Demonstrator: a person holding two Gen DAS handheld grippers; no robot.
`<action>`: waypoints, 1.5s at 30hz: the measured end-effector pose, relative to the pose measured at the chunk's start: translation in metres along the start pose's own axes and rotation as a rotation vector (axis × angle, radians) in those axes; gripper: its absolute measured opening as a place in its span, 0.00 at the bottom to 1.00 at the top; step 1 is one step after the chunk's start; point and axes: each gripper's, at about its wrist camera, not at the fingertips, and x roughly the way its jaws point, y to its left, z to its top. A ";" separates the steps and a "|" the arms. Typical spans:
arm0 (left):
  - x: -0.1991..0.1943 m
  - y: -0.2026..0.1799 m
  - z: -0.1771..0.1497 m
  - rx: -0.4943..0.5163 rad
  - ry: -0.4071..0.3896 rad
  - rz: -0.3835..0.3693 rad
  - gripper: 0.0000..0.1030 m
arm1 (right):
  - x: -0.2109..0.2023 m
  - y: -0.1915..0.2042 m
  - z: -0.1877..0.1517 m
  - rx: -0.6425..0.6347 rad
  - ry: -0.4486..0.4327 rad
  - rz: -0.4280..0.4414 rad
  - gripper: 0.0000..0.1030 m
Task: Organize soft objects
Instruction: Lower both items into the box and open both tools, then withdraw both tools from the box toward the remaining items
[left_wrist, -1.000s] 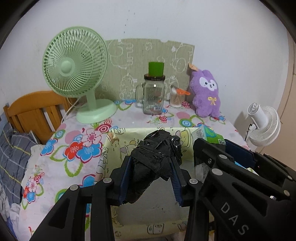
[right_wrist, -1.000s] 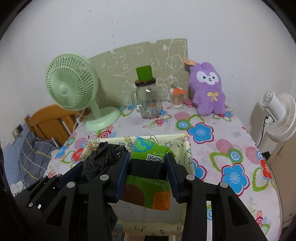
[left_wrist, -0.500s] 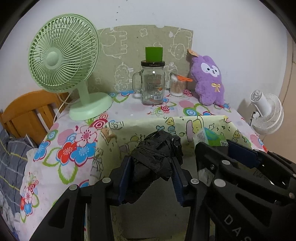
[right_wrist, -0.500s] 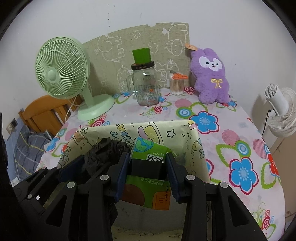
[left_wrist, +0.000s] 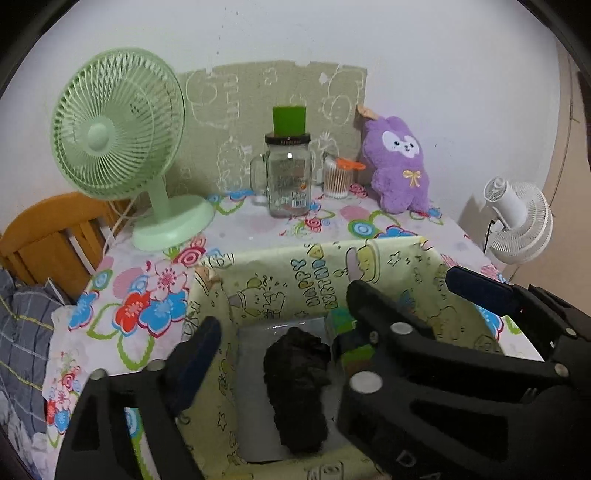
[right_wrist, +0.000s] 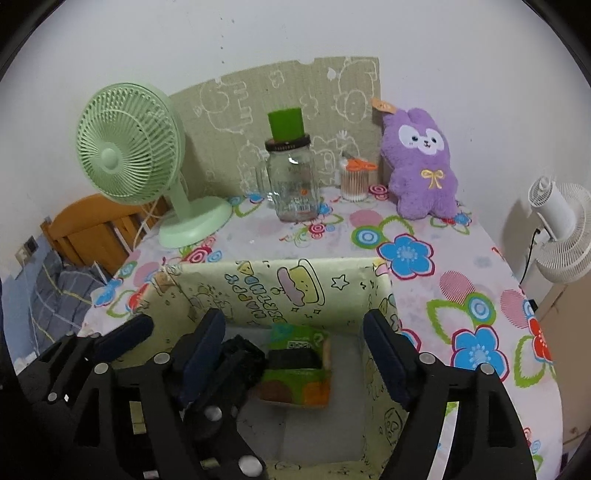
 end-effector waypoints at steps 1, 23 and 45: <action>-0.003 -0.001 0.000 0.002 -0.005 0.003 0.91 | -0.003 0.000 0.000 -0.004 -0.006 -0.001 0.85; -0.076 -0.018 -0.016 -0.020 -0.087 0.008 0.92 | -0.086 0.006 -0.014 -0.029 -0.109 -0.061 0.95; -0.139 -0.036 -0.053 0.015 -0.163 0.008 0.93 | -0.158 0.012 -0.055 -0.051 -0.184 -0.065 0.95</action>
